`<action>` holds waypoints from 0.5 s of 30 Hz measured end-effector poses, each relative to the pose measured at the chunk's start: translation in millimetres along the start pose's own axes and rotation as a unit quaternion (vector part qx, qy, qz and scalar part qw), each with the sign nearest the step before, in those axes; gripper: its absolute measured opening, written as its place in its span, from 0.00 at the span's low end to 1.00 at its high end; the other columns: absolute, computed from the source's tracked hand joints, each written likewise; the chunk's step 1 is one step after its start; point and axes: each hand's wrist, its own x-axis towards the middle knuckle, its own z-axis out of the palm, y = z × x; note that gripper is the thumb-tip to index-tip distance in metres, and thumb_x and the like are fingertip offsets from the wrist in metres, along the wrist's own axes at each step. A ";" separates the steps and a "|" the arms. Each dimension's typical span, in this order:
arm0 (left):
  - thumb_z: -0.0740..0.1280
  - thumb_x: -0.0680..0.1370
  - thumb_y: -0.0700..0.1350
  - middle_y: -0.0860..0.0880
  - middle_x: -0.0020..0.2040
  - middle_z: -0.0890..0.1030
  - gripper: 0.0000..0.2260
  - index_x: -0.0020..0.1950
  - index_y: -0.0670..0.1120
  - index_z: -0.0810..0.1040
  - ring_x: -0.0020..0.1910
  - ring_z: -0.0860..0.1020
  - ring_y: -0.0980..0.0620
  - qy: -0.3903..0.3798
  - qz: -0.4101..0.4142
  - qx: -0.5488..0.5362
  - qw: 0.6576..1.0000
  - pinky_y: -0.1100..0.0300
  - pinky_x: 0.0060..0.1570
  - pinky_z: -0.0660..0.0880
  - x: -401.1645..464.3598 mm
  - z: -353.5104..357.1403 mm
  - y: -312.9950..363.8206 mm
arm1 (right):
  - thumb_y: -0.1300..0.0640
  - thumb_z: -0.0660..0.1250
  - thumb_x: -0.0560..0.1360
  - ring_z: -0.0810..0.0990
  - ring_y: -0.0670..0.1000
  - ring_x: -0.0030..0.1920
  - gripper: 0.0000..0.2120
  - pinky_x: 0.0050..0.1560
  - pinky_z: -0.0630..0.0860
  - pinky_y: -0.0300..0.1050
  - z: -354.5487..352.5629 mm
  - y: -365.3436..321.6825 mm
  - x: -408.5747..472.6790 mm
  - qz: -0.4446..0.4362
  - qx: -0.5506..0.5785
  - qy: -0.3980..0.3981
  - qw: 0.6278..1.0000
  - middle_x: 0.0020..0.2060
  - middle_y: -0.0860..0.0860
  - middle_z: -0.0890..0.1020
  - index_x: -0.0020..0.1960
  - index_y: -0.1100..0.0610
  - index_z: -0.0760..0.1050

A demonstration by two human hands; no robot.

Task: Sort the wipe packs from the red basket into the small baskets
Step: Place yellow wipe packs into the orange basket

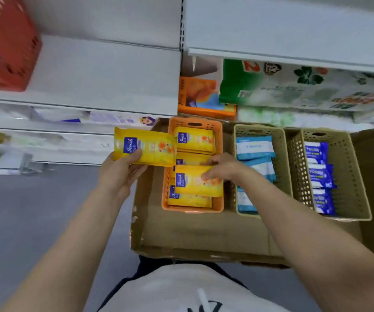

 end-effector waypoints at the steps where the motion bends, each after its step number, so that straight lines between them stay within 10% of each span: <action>1: 0.73 0.74 0.38 0.44 0.53 0.84 0.19 0.65 0.42 0.75 0.52 0.84 0.45 -0.001 0.002 -0.002 1.000 0.54 0.48 0.81 4.2 0.0 0.2 | 0.56 0.79 0.67 0.75 0.49 0.58 0.28 0.52 0.74 0.41 11.4 3.7 2.1 0.005 -0.015 -0.009 1.000 0.65 0.50 0.75 0.65 0.52 0.76; 5: 0.73 0.75 0.39 0.44 0.55 0.84 0.20 0.66 0.42 0.74 0.52 0.84 0.45 -0.008 0.002 0.010 1.000 0.54 0.47 0.82 14.7 4.1 -4.9 | 0.52 0.77 0.69 0.72 0.53 0.66 0.24 0.63 0.73 0.47 41.7 13.0 8.1 -0.009 -0.099 -0.024 0.995 0.67 0.50 0.73 0.64 0.51 0.77; 15: 0.73 0.74 0.38 0.45 0.55 0.84 0.20 0.64 0.44 0.74 0.50 0.85 0.47 0.001 -0.017 0.001 1.000 0.56 0.41 0.82 13.4 9.1 -26.4 | 0.43 0.71 0.74 0.70 0.56 0.65 0.21 0.54 0.75 0.51 76.9 15.1 5.7 -0.096 -0.391 0.138 0.905 0.61 0.52 0.75 0.63 0.50 0.75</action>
